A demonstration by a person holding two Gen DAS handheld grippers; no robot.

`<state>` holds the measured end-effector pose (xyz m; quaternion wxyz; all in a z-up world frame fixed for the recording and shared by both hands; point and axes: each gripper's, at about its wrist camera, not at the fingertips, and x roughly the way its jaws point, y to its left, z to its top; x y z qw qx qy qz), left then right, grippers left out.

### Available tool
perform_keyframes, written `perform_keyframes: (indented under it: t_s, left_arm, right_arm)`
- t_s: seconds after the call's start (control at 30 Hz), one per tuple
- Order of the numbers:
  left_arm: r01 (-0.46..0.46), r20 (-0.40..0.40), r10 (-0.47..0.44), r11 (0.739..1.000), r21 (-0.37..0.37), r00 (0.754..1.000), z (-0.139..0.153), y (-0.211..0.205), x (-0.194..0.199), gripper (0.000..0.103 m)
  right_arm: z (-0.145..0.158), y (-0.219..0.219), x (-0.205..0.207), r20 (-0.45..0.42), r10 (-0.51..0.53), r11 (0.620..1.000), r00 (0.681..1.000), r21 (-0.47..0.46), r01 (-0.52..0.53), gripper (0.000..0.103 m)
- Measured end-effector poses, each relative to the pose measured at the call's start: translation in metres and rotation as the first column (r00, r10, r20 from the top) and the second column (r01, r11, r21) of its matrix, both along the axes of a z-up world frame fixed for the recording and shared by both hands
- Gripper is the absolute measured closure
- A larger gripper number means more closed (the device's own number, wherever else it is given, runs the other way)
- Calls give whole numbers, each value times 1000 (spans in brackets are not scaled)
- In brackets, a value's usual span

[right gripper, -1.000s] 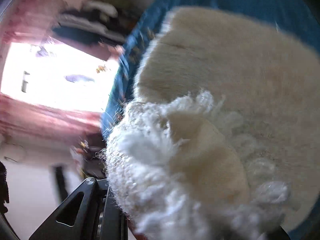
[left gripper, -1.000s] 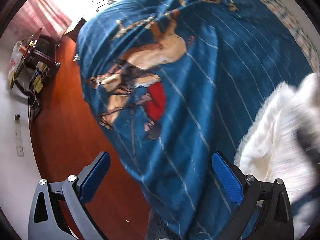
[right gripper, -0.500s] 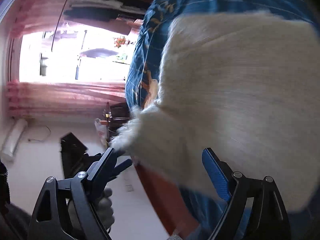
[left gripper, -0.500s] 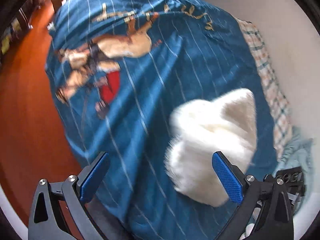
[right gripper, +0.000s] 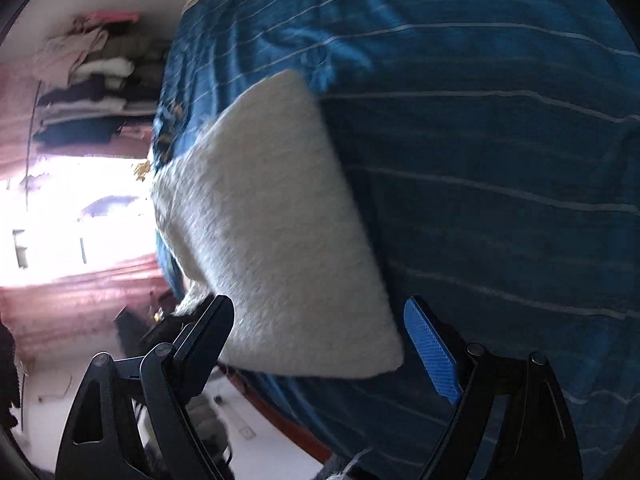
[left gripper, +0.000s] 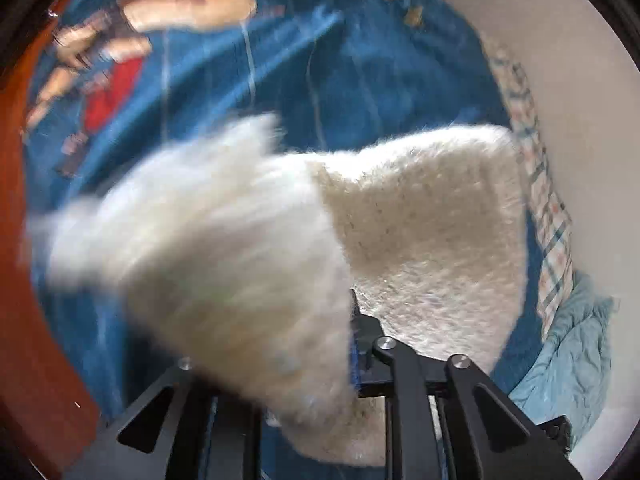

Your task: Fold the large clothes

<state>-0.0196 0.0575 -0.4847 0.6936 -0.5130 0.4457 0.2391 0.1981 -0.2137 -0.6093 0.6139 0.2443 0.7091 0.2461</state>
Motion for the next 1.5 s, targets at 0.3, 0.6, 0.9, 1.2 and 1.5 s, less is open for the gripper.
perform_keyframes:
  t_s: [0.3,0.6,0.9,1.2,1.5]
  left_arm:
    - [22,-99,-20,1000,15,995,-16,2,-22,85]
    - [141,-236,-110,982,122,966,28,-4,-36,44]
    - [359,-367,-212,845,396,906,77,0,20,14]
    - [439,-367,-333,861,256,869,-10,21,106,14]
    - [177,-304,-101,957,231,947,47,8,-54,14]
  right_arm:
    - [32,22,11,103,123,992,987,-21,-121,26]
    - [-31,101,39,-54,306,914,951,-262,-309,63]
    - [38,110,74,78,280,946,957,-191,-261,62]
    - [-9,155,101,15,335,882,942,-357,-308,60]
    - [-8,6,89,-43,198,979,979,63,-195,19]
